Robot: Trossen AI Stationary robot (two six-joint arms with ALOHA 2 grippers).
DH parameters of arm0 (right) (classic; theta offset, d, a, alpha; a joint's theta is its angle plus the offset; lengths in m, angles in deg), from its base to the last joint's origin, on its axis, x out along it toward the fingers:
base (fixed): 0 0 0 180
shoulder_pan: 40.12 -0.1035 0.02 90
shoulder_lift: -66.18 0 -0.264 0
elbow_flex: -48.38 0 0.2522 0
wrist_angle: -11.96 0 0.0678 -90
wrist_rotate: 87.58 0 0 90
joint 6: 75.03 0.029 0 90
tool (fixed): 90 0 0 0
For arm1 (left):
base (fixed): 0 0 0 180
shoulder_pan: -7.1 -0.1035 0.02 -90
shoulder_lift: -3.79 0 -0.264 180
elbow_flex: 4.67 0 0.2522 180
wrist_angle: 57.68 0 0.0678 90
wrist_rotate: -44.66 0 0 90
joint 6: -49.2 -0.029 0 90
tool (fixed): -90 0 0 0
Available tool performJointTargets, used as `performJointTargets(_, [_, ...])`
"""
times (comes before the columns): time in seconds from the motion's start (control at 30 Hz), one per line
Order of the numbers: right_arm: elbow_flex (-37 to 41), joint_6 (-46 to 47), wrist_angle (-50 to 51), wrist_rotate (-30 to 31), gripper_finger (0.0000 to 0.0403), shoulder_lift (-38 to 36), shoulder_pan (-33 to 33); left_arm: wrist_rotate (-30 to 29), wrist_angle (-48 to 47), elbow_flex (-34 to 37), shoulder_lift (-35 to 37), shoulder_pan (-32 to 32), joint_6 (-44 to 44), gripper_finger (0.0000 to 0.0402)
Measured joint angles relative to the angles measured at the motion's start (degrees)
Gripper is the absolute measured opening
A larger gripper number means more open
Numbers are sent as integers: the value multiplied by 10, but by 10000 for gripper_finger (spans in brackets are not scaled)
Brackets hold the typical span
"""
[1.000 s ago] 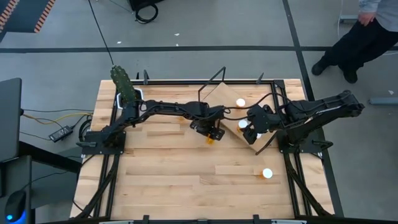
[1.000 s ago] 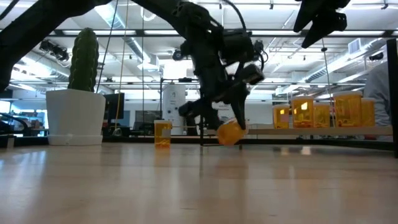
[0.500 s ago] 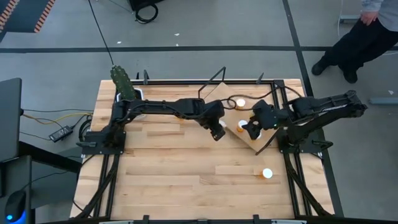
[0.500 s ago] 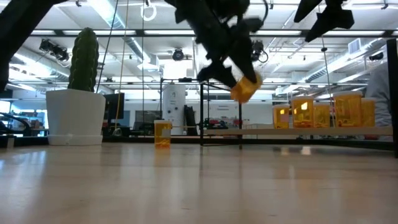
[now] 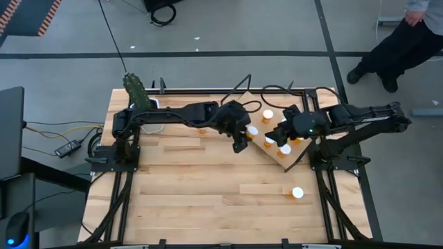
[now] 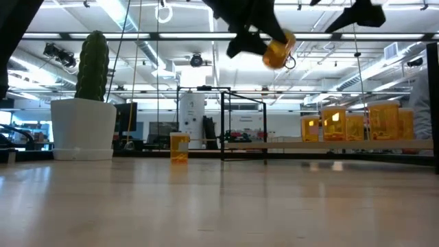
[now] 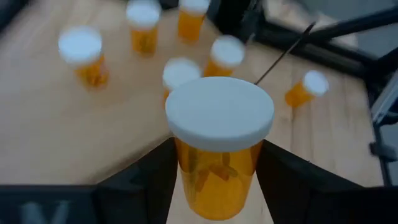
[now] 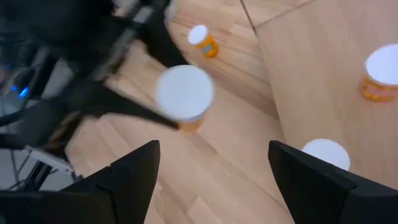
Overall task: Pick and place medicine bottles onto shelf by color
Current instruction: Put the orange pill bottle on the shelf aligned with the middle left orange pill bottle
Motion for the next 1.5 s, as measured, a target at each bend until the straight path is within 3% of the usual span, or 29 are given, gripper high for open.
performJointTargets(0.17, [0, 9, -17, -59, 308, 35, 59, 0, 7, -1, 10, 0, -5, 211])
performJointTargets(0.37, [0, -9, -117, -139, 308, 62, 103, 4, 0, 0, 15, 3, -23, 205])
performJointTargets(0.67, [0, -8, -118, -167, 308, 94, 121, 6, -1, 0, 15, 4, -20, 212])
performJointTargets(1.3, [0, -21, -130, -164, 308, 100, 121, 4, -2, 0, 15, 2, -40, 203])
performJointTargets(1.5, [0, -131, -150, -163, 308, 100, 107, 4, -26, 0, 15, 1, -40, 207])
